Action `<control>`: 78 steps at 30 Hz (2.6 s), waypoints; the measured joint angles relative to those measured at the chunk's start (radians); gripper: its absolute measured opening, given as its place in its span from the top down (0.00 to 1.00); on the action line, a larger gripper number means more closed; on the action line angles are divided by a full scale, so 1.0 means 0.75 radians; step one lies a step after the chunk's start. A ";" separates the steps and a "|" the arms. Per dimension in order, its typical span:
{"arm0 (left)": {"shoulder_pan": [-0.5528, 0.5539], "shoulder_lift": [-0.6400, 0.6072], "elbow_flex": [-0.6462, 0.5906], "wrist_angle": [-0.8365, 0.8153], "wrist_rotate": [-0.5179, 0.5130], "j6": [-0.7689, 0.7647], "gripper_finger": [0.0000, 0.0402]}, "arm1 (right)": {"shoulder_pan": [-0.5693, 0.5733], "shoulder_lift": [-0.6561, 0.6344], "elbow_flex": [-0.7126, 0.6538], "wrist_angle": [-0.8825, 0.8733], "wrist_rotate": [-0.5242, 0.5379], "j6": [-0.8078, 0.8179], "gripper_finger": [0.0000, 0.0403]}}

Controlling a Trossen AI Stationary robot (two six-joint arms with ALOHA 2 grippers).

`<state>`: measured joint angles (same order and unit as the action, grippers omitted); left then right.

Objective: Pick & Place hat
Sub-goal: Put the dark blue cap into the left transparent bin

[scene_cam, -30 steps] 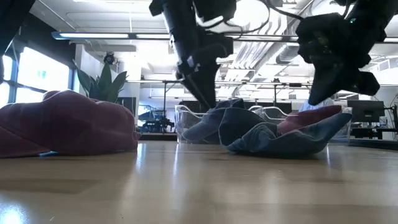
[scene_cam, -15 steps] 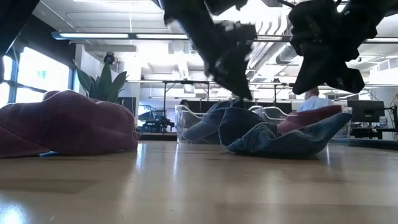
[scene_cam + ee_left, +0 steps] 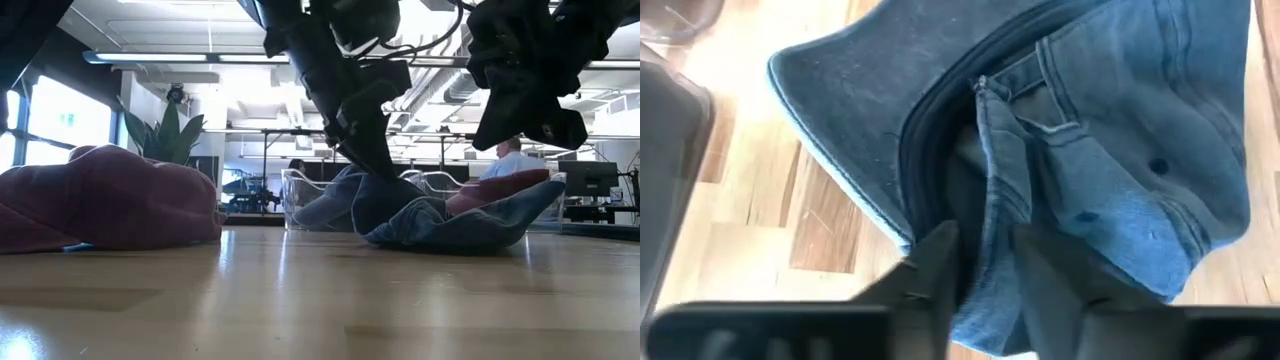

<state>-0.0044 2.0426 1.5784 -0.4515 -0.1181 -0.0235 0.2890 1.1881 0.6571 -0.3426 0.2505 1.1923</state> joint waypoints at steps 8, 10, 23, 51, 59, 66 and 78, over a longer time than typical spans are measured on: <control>-0.004 0.000 0.000 -0.038 -0.113 -0.080 0.96 | 0.031 0.059 0.001 0.053 0.053 -0.095 0.99; -0.006 -0.008 0.000 -0.061 -0.130 -0.108 0.97 | 0.026 0.105 0.001 0.031 0.048 -0.088 1.00; -0.031 -0.060 0.003 -0.285 -0.204 -0.290 0.99 | 0.049 0.440 0.003 -0.065 -0.103 0.276 1.00; -0.029 -0.077 -0.001 -0.336 -0.108 -0.326 0.99 | -0.047 0.439 0.000 0.673 -0.101 -0.334 1.00; -0.030 -0.099 0.000 -0.409 -0.099 -0.360 0.99 | -0.146 0.660 0.000 0.678 -0.039 -0.201 1.00; -0.050 -0.119 0.001 -0.469 -0.213 -0.394 0.99 | -0.084 0.558 0.004 0.231 0.058 0.095 1.00; -0.056 -0.117 0.001 -0.344 -0.134 -0.360 0.99 | -0.095 0.307 -0.002 0.324 -0.123 -0.163 1.00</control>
<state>-0.0463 1.9549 1.5787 -0.7095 -0.2188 -0.2937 0.2174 1.4181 0.6559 -0.0994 0.1580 1.0701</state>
